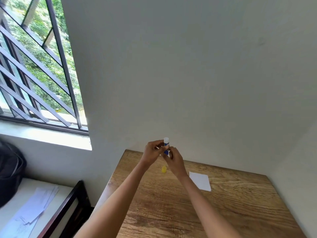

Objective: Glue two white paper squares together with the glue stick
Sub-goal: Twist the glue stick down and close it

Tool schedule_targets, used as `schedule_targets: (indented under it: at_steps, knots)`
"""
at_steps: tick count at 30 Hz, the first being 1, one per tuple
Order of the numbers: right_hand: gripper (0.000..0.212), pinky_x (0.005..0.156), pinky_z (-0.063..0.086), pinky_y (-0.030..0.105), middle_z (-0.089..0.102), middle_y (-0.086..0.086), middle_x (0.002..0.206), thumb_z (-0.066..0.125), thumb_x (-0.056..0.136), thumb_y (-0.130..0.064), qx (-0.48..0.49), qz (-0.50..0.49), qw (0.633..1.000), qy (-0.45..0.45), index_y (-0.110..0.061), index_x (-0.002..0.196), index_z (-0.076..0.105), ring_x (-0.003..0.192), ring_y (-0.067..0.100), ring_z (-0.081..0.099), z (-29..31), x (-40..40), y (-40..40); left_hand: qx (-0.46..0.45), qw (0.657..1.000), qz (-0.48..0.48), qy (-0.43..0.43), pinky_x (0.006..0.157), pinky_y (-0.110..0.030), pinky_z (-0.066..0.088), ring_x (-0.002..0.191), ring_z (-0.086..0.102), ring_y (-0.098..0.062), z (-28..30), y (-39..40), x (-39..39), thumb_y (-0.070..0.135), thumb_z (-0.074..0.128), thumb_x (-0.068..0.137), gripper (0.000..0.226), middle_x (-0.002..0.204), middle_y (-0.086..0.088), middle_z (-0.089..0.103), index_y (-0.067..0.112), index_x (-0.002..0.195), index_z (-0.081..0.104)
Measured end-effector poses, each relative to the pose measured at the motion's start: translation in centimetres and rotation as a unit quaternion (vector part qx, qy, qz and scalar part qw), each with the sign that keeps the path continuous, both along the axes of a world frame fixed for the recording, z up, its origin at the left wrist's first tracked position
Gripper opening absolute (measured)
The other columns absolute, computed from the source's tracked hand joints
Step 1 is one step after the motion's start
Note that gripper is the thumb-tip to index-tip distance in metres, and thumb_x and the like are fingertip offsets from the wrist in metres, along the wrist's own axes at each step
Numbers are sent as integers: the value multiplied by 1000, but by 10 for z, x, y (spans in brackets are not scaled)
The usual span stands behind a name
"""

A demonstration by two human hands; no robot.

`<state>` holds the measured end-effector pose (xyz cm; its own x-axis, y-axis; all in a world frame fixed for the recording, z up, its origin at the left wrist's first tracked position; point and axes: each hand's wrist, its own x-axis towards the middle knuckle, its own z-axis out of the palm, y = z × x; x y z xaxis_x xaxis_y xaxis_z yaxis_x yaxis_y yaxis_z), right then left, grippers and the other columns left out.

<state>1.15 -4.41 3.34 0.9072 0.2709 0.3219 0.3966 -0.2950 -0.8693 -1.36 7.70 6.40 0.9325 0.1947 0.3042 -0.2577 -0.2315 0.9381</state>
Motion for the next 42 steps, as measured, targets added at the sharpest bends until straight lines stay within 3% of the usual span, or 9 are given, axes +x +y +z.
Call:
schedule_targets:
  at_steps: [3,9,12,17,21,25,33,38,42]
  knots:
    - [16,57,33,18,42,-7,72,55,92,-23,-43,46,998,8,-24,78,49,61,3,42,-1,6,-2,7,1000,2,-5,77,-49,48,82,64,-22,-1,3,1,13,67,85,13,87,-14,73,7,95,73]
    - [28,45,26,18,49,-12,67,72,75,-42,-85,-161,979,-95,-17,79,59,52,5,42,-13,2,3,16,1000,-8,-5,69,-31,41,72,62,-9,-4,-1,3,13,68,84,12,83,-2,72,11,94,74]
    - [31,45,25,17,43,-11,62,73,76,-34,-23,-126,990,-64,-19,73,46,50,6,38,-15,4,5,26,999,-16,-9,68,-31,41,71,60,-10,-4,-4,2,13,69,83,10,81,-1,72,12,91,74]
    - [8,54,31,18,40,-9,72,57,91,-23,-62,35,996,-52,-20,98,60,59,1,42,-6,10,-7,48,999,-4,-11,64,-24,40,67,59,6,-6,7,3,11,68,83,12,85,-2,73,9,93,74]
    - [18,49,32,21,46,-6,79,54,93,-29,-135,-61,982,-120,-15,102,60,59,8,45,-10,7,-4,35,999,-1,-14,67,-30,41,73,62,-2,-5,3,6,11,68,83,11,88,-4,74,10,93,74]
    - [25,42,25,16,46,-10,79,68,80,-37,-91,-179,972,-120,-15,89,59,50,6,41,-11,0,-1,59,998,-3,-26,61,-21,35,60,52,6,-3,-5,7,13,68,81,10,75,7,71,21,83,74]
    - [4,57,35,18,40,-13,78,57,91,-23,-85,-7,990,-110,-23,89,54,65,0,49,-8,1,-14,39,999,-7,-28,59,-10,37,59,53,6,-4,-4,-3,12,75,76,21,89,4,75,23,93,76]
    - [17,64,36,32,56,1,70,70,81,-29,-157,-171,947,-223,-13,84,67,64,20,53,-6,-7,-14,72,997,-8,-17,64,-13,35,66,46,2,-3,-6,-9,15,75,75,25,88,19,70,30,95,74]
    - [29,61,34,30,57,3,69,75,74,-33,-114,-207,953,-191,-10,74,58,61,21,51,-7,-16,-12,77,997,-8,-16,66,-18,36,70,45,-8,0,-12,-10,14,76,75,26,82,24,68,32,93,74]
